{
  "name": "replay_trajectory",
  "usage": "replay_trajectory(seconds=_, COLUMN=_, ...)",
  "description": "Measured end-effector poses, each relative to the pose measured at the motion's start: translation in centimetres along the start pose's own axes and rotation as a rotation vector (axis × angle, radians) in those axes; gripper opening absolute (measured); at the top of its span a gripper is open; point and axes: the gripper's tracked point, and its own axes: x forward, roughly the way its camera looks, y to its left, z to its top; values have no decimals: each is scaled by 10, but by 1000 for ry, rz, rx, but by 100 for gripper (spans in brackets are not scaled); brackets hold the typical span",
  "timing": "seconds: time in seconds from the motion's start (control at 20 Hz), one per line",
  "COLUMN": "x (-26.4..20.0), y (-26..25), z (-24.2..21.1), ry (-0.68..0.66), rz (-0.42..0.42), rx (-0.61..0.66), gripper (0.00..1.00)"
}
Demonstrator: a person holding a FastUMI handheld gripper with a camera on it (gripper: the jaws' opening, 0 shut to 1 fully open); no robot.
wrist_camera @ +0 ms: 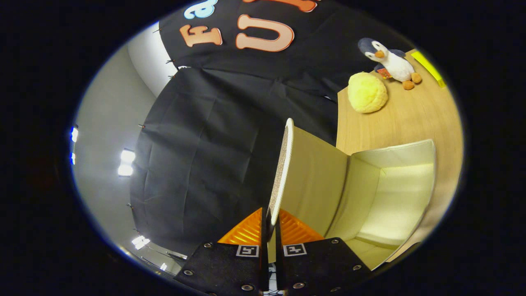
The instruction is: Open the storage box then place both shoes into the box .Put the left shoe in first, then the right shoe, with the right side of both shoes facing outward in a uniform manner.
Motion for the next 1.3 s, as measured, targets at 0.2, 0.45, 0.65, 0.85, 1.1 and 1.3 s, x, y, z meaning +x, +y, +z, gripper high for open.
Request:
replay_trajectory(seconds=0.2, x=51, y=11, z=-3, ry=13, rz=-41, rx=-54, gripper=9)
replay_trajectory(seconds=0.45, x=103, y=6, z=-21, ry=67, rz=-112, rx=-63, gripper=14)
replay_trajectory(seconds=0.65, x=113, y=-4, z=-36, ry=109, rz=-144, rx=-109, gripper=49)
replay_trajectory(seconds=0.85, x=83, y=-23, z=-20, ry=58, rz=-229, rx=-225, gripper=73)
replay_trajectory(seconds=1.1, x=6, y=-76, z=-1, ry=-13, rz=-364, rx=-345, gripper=80)
replay_trajectory(seconds=1.3, x=-51, y=-128, z=10, ry=-60, rz=-502, rx=-440, gripper=84)
